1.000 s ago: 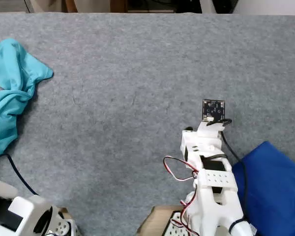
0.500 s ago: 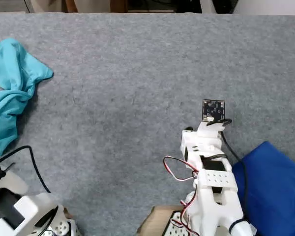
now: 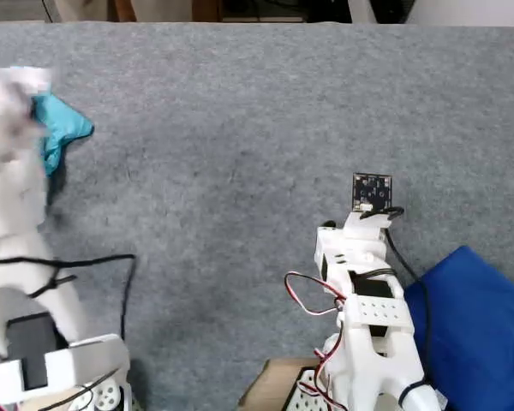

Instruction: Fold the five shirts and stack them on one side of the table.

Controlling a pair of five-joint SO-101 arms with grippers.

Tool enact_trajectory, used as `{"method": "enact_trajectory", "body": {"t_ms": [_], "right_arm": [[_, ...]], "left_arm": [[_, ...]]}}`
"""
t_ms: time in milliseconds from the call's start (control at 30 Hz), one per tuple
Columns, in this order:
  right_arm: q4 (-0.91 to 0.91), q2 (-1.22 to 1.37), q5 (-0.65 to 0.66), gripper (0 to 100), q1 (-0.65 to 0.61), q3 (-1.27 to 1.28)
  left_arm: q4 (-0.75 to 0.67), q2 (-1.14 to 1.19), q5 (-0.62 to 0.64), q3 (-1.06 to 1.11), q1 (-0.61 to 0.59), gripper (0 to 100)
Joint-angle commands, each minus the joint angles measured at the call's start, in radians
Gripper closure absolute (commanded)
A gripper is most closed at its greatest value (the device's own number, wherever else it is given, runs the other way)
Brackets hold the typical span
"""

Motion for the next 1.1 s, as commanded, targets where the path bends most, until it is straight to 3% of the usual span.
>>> {"method": "enact_trajectory", "body": {"t_ms": [0,100,233,367,467,633,833,967,1067], "right_arm": [[-0.021,-0.004,-0.008,87.5,-0.005,0.002],[-0.021,-0.004,-0.008,87.5,-0.005,0.002],[-0.021,-0.004,-0.008,87.5,-0.005,0.002],[-0.021,-0.004,-0.008,87.5,-0.005,0.002],[-0.021,-0.004,-0.008,87.5,-0.005,0.002],[-0.021,-0.004,-0.008,87.5,-0.005,0.002],[-0.021,-0.004,-0.008,87.5,-0.005,0.002],[-0.021,-0.004,-0.009,87.5,-0.015,0.002],[-0.021,-0.004,-0.009,87.2,-0.015,0.002]], "left_arm": [[-0.025,-0.019,0.054,0.169,0.275,98],[-0.123,-0.019,0.061,0.382,0.474,98],[-0.144,-0.021,0.031,0.623,0.667,98],[-0.146,-0.030,-0.023,0.733,0.697,85],[-0.083,-0.030,-0.018,0.720,0.620,71],[0.000,-0.031,0.043,0.568,0.365,69],[0.008,-0.048,0.068,0.471,-0.141,69],[0.008,-0.050,0.068,0.588,-0.500,69],[-0.071,-0.012,0.058,0.795,-0.615,69]]}}
